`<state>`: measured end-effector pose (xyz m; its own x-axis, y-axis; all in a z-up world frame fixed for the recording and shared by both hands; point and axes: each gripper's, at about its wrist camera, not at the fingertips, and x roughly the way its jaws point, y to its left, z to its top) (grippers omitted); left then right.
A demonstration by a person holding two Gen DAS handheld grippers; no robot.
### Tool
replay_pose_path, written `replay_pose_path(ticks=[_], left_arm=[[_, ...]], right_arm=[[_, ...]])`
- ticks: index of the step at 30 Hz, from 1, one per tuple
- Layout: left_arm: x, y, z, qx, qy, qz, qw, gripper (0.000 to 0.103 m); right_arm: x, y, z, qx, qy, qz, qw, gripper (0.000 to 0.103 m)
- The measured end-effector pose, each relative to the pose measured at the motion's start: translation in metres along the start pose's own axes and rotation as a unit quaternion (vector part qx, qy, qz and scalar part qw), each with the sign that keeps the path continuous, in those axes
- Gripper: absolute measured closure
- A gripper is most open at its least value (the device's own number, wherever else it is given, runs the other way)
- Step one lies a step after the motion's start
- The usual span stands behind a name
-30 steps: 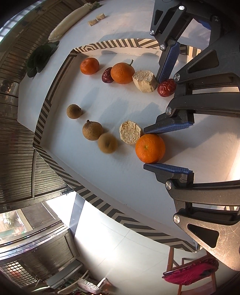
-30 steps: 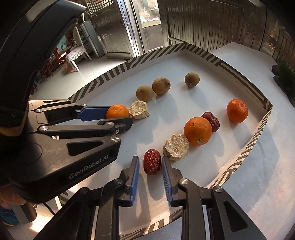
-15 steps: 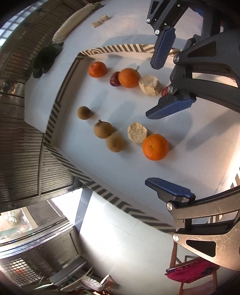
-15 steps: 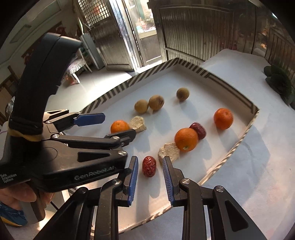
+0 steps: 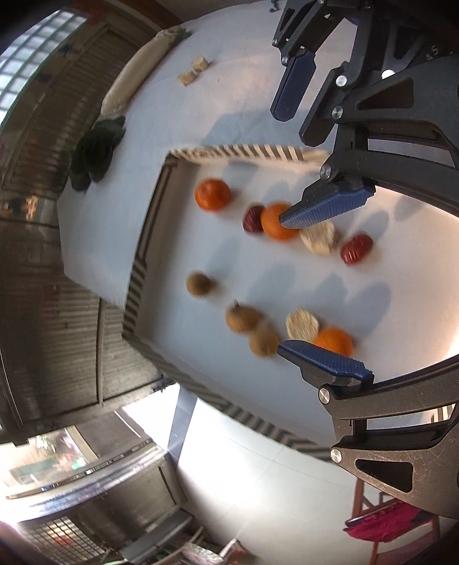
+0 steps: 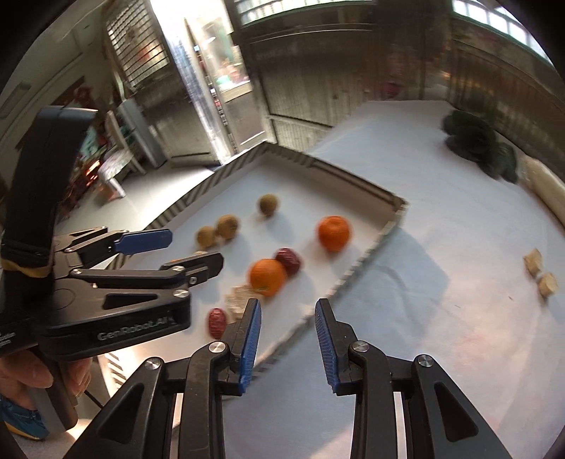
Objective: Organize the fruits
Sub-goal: 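Move both open grippers back toward the last two bread slices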
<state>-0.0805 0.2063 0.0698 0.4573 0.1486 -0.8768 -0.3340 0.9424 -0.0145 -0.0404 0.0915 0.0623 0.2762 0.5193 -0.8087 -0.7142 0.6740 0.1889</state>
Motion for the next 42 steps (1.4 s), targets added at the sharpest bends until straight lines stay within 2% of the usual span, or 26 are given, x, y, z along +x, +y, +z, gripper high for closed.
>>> replay_pose_path(ticks=[10,24,31,35,42], left_arm=[[0.006,-0.068,0.022,0.054,-0.002,-0.049,0.9973,0.037],[0.021,-0.180,0.057,0.142,-0.017,-0.108,0.9839,0.037],[0.033,-0.222,0.075,0.180,-0.022,-0.120,0.9761,0.037],[0.049,-0.239,0.085,0.190,-0.011,-0.125,0.9737,0.037],[0.072,-0.251,0.097,0.191,0.005,-0.124,0.9737,0.037]], right_arm=[[-0.024,-0.067,-0.024,0.079,-0.009,-0.050,0.996,0.071],[-0.060,-0.171,-0.057,0.171,-0.027,-0.144,0.974,0.064],[-0.068,-0.224,-0.056,0.197,-0.035,-0.169,0.965,0.064],[-0.065,-0.253,-0.049,0.206,-0.044,-0.172,0.962,0.064],[-0.045,-0.274,-0.031,0.182,-0.041,-0.158,0.970,0.064]])
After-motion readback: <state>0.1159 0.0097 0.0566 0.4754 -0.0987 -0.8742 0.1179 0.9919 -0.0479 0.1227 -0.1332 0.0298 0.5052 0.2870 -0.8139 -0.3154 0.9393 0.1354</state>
